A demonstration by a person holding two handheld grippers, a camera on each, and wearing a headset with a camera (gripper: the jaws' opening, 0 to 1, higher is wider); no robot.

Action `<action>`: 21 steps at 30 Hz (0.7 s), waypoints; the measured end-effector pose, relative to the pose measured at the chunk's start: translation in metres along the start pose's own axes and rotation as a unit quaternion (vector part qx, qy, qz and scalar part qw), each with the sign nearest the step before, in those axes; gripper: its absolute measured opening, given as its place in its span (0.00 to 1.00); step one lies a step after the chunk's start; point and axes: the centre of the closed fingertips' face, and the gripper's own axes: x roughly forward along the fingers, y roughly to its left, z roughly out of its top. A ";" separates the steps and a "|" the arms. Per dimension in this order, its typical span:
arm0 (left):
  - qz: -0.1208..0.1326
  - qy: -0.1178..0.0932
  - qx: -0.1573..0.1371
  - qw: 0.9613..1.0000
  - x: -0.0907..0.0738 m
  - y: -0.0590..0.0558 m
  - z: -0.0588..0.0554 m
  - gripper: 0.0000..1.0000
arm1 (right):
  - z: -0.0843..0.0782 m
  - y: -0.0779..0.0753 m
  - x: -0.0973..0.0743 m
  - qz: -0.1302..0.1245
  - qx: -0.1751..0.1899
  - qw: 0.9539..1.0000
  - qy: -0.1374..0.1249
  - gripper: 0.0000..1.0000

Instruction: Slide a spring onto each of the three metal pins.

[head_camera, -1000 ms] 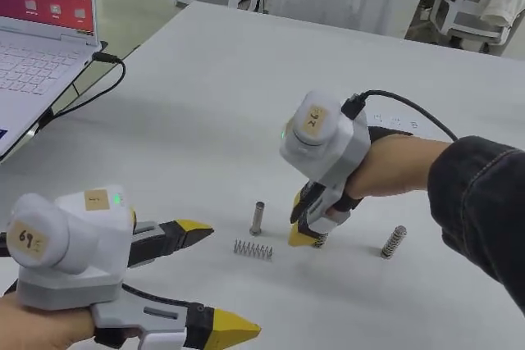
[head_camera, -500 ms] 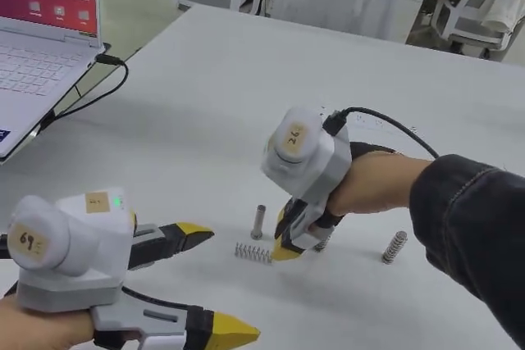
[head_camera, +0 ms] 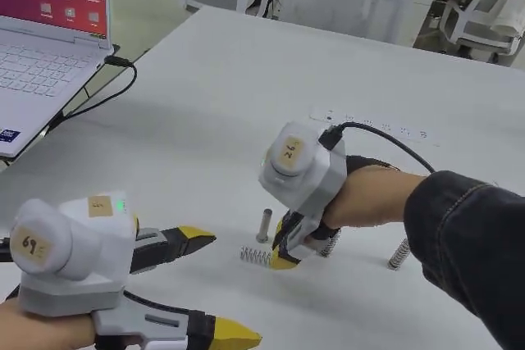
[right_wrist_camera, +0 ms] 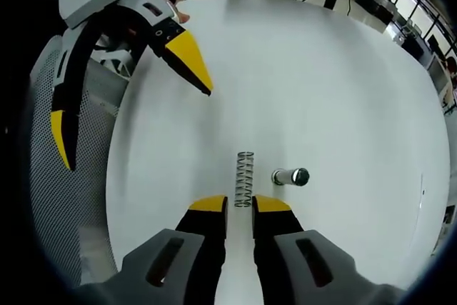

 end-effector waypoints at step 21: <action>0.006 0.000 -0.007 1.000 -0.004 0.006 -0.005 0.77 | 0.000 -0.002 0.012 -0.002 -0.008 1.000 0.006 0.09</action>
